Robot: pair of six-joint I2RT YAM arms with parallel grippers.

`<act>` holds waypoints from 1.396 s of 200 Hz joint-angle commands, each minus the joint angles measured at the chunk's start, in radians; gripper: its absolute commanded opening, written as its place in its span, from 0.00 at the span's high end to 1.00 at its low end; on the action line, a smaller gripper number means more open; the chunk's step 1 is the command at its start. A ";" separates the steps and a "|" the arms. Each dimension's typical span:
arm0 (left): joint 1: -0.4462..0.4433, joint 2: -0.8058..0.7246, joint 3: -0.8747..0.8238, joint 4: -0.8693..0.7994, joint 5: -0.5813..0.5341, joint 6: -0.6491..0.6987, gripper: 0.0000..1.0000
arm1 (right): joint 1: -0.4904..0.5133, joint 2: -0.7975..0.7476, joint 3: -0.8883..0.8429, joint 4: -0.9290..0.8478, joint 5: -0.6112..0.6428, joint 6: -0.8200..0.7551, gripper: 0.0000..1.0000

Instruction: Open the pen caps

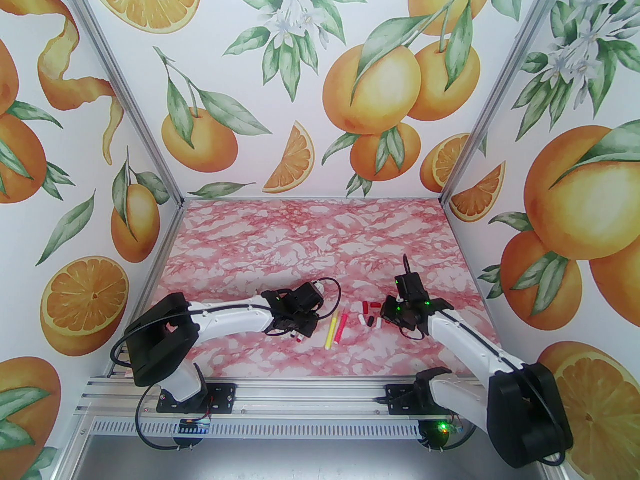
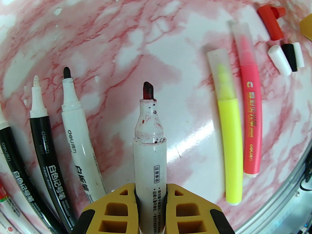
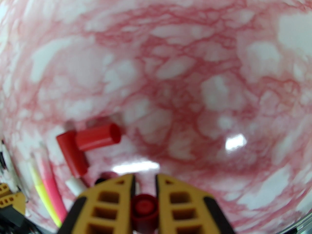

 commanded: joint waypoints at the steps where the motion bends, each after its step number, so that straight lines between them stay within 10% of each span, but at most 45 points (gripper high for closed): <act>1: -0.001 0.032 0.043 -0.039 -0.031 -0.009 1.00 | -0.006 0.015 -0.011 0.035 0.027 -0.019 0.79; 149: -0.001 0.103 0.075 -0.068 -0.063 0.002 0.85 | -0.009 -0.104 0.058 -0.038 0.033 -0.051 0.45; 279: -0.008 0.049 0.087 -0.102 -0.099 0.000 0.67 | -0.003 -0.286 0.104 -0.103 -0.064 -0.062 0.41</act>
